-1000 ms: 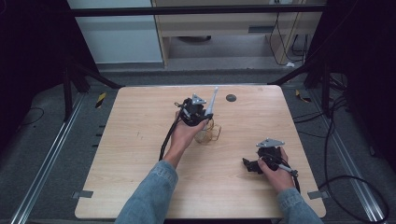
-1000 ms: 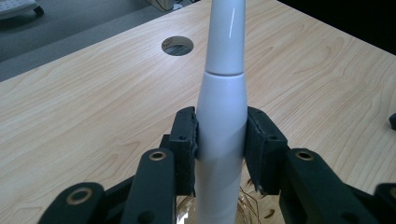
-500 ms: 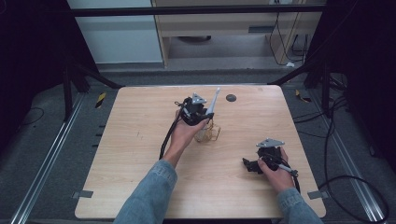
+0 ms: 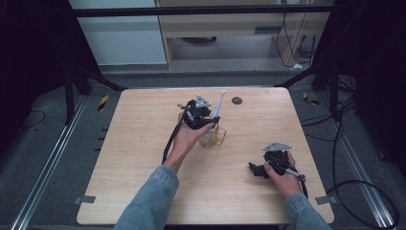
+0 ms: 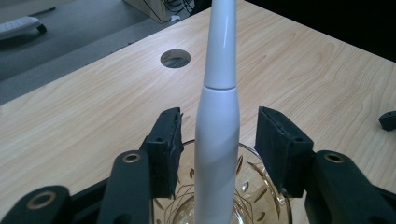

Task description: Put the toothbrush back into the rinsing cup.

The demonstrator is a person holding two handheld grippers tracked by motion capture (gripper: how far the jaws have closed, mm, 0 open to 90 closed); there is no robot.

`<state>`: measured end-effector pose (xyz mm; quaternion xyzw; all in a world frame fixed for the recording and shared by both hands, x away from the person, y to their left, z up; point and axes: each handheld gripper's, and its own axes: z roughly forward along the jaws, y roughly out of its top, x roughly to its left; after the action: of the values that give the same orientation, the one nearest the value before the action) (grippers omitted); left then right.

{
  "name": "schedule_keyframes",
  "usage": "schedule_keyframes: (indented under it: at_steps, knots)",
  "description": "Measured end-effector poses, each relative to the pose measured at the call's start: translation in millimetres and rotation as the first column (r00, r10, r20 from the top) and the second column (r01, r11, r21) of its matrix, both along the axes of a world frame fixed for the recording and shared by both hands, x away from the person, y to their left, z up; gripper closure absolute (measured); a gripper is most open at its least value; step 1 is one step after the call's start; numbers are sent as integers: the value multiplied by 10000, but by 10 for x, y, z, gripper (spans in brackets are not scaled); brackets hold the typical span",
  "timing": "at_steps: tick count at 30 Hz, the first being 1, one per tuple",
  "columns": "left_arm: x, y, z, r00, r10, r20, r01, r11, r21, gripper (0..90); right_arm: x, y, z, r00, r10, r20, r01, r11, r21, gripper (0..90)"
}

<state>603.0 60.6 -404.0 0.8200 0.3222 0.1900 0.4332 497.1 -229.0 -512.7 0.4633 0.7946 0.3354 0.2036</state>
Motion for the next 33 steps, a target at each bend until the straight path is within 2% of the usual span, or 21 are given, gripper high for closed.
schedule_keyframes:
  at_steps: [17, 26, 33]
  knots:
    - [-105, 4, 132, 9996, -182, 201, 182, 9998, -12, 265, 1, 0, 0, 10000, 5, 2, -5, 10000, 8, 4]
    - [-181, -1, 179, 9985, -496, 221, 490, 9984, 276, 119, 0, 1, 0, 10000, -3, -5, 3, 10000, 20, 3]
    - [-280, -20, 242, 9967, -756, 281, 739, 9957, 562, 72, 0, 0, 0, 10000, -4, -4, 4, 10000, 11, 4]
